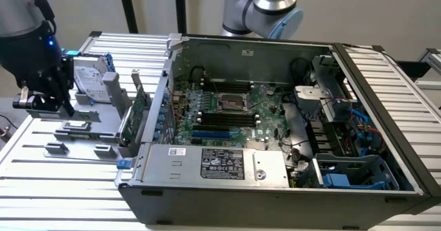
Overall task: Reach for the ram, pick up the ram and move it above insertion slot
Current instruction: 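Pick up the ram and move it above insertion slot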
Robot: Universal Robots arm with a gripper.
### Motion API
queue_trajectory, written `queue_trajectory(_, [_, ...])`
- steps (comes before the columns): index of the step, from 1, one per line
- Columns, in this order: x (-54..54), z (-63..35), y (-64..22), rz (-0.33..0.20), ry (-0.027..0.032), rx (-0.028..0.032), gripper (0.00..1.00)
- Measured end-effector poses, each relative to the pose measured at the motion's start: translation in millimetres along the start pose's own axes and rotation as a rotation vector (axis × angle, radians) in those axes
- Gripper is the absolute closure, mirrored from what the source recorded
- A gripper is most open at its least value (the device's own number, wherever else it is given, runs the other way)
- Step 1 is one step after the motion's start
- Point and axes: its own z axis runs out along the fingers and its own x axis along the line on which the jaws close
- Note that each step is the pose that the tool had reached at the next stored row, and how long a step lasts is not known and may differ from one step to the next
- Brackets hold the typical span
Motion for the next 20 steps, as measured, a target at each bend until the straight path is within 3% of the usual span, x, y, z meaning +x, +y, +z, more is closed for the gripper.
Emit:
queue_trajectory(12, [-0.2,-49.3,-26.1,-0.017,-0.0147,-0.0002,0.87])
queue_trajectory(20, [-0.5,-69.5,-48.9,-0.028,-0.0238,-0.0004,0.87])
